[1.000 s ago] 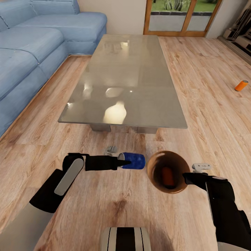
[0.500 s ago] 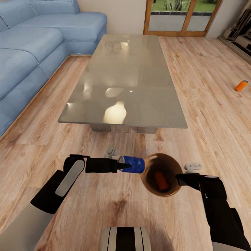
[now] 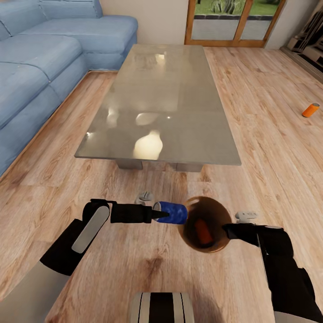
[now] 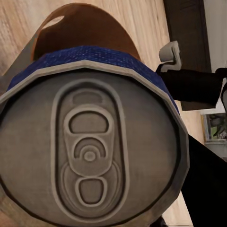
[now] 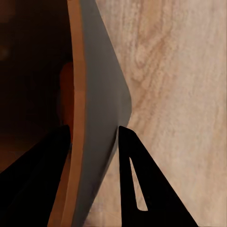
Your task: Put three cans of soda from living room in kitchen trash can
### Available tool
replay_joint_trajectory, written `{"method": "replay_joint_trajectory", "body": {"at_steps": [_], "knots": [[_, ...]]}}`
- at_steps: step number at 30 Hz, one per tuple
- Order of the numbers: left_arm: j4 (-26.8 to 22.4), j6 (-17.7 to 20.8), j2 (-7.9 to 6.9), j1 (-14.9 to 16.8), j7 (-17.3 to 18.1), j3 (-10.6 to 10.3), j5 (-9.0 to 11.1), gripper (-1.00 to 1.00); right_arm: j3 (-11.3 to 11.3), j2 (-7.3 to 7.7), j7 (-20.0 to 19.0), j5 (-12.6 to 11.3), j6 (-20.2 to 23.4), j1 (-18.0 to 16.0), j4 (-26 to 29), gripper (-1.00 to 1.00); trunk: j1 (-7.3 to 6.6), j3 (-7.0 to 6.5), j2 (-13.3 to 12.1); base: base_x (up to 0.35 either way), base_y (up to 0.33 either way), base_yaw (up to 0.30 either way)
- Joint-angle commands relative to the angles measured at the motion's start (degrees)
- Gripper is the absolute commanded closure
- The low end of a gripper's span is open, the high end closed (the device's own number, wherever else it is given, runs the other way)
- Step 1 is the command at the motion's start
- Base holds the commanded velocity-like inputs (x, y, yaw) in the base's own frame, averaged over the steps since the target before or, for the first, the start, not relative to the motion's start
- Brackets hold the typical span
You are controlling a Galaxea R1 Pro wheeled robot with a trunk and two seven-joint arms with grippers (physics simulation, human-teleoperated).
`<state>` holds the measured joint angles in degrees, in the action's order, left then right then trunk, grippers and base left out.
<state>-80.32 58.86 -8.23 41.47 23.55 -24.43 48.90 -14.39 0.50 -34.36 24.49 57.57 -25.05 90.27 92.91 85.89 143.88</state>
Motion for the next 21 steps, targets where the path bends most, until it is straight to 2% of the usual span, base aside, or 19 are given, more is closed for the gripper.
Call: {"method": "replay_joint_trajectory", "body": {"at_steps": [1, 4, 6, 9, 14, 17, 18, 19, 21], "knots": [[0.0, 0.2, 0.08, 0.0, 0.0, -0.3, 0.0, 1.00, 0.0, 0.01, -0.5, -0.2, 0.1, 0.0, 0.0, 1.00, 0.00, 0.00, 0.0, 0.000, 0.000, 0.000], [0.0, 0.5, 0.51, 0.0, -0.1, -1.0, 0.1, 1.00, -0.2, -0.04, -1.1, -0.2, 0.2, 0.0, 0.0, 1.00, 0.00, 0.00, 0.0, 0.000, 0.000, 0.000], [0.0, 0.5, 1.86, 0.0, -0.2, -1.3, 0.1, 1.00, -0.2, -0.12, -1.3, -0.2, 0.2, 0.0, 0.0, 1.00, 0.00, 0.00, 0.0, 0.000, 0.000, 0.000], [0.0, 0.6, 2.94, 0.0, -0.2, -1.5, 0.1, 1.00, -0.2, -0.14, -1.3, -0.2, 0.2, 0.0, 0.0, 1.00, 0.00, 0.00, 0.0, 0.000, 0.000, 0.000], [0.0, 0.6, 4.03, 0.0, -0.3, -1.5, 0.2, 1.00, -0.2, -0.18, -1.3, -0.2, 0.2, 0.0, 0.0, 1.00, 0.00, 0.00, 0.0, 0.000, 0.000, 0.000], [0.3, 0.6, 7.07, 0.0, -1.7, -2.2, 0.2, 1.00, -0.2, -0.23, -1.3, -0.2, 0.2, 0.0, 0.0, 1.00, 0.00, 0.00, 0.0, 0.000, 0.000, 0.000], [0.4, 0.6, 8.03, 0.0, -3.1, -2.9, 0.3, 1.00, -0.2, -0.21, -1.3, -0.2, 0.2, 0.0, 0.0, 1.00, 0.00, 0.00, 0.0, 0.000, 0.000, 0.000], [0.5, 0.7, 9.71, 0.0, -6.9, -4.2, 0.4, 1.00, -0.2, -0.21, -1.3, -0.2, 0.2, 0.0, 0.0, 1.00, 0.00, 0.00, 0.0, 0.000, 0.000, 0.000], [0.6, 0.7, 10.74, 0.0, -9.9, -5.0, 0.6, 1.00, -0.2, -0.21, -1.3, -0.2, 0.2, 0.0, 0.0, 1.00, 0.00, 0.00, 0.0, 0.000, 0.000, 0.000]]}}
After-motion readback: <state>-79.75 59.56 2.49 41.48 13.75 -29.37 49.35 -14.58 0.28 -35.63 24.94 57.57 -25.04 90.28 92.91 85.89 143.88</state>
